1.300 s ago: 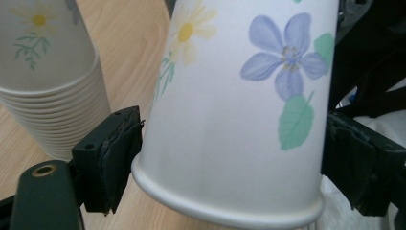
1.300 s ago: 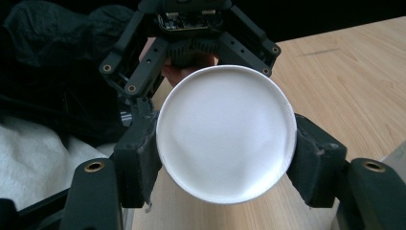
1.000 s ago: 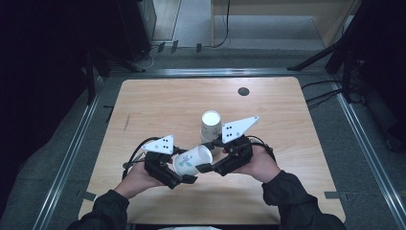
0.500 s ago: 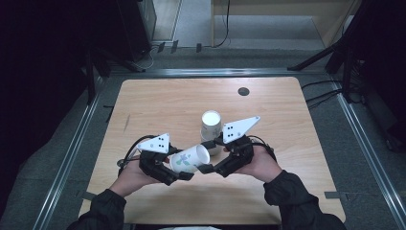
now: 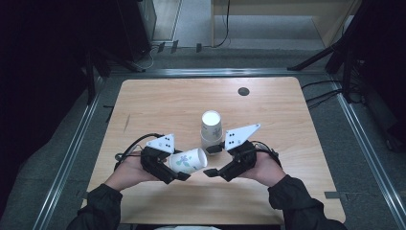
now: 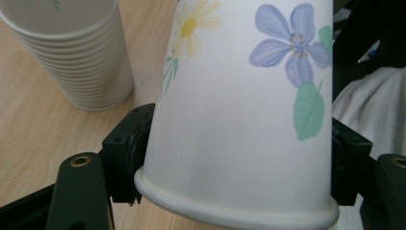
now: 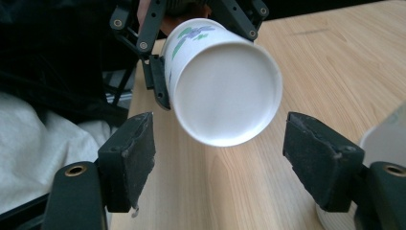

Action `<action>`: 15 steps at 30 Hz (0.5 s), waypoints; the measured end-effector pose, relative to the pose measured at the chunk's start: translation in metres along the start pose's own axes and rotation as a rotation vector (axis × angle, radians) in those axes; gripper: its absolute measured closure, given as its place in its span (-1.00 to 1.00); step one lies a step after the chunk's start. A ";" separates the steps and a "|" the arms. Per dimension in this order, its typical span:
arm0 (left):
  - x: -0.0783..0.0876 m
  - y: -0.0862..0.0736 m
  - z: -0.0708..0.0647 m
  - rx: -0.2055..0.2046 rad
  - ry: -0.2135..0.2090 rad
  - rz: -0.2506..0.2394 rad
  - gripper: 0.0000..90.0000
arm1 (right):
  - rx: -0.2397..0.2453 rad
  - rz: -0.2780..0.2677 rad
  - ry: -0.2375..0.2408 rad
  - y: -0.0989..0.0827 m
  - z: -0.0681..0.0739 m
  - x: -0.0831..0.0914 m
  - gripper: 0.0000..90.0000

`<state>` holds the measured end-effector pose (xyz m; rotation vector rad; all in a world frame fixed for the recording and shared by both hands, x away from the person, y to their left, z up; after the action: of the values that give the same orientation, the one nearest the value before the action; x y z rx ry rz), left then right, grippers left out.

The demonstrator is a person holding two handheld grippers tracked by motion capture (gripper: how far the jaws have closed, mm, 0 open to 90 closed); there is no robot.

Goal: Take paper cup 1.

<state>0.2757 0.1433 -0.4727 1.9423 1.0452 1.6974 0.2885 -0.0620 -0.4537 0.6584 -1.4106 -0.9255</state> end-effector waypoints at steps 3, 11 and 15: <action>-0.008 0.001 0.002 -0.015 -0.012 0.042 -0.42 | -0.006 0.012 -0.016 -0.005 -0.001 0.000 -0.40; -0.027 0.002 0.004 -0.032 -0.045 0.139 -0.42 | -0.023 0.058 -0.034 -0.016 0.000 -0.001 -0.39; -0.035 0.004 0.006 -0.043 -0.052 0.173 -0.42 | -0.030 0.064 -0.041 -0.020 0.000 -0.003 -0.39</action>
<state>0.2821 0.1163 -0.4954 2.0901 0.8369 1.7324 0.2856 -0.0700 -0.4723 0.5710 -1.4437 -0.9121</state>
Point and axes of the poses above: each handheld gripper's, and its own axes: x roughly backward along the jaws, y roughly out of its top, z roughly to its left, the point moved 4 cm from there along -x, roughly forward along the jaws, and after that the axes turned 5 degrees about -y, right-handed, at the moved point
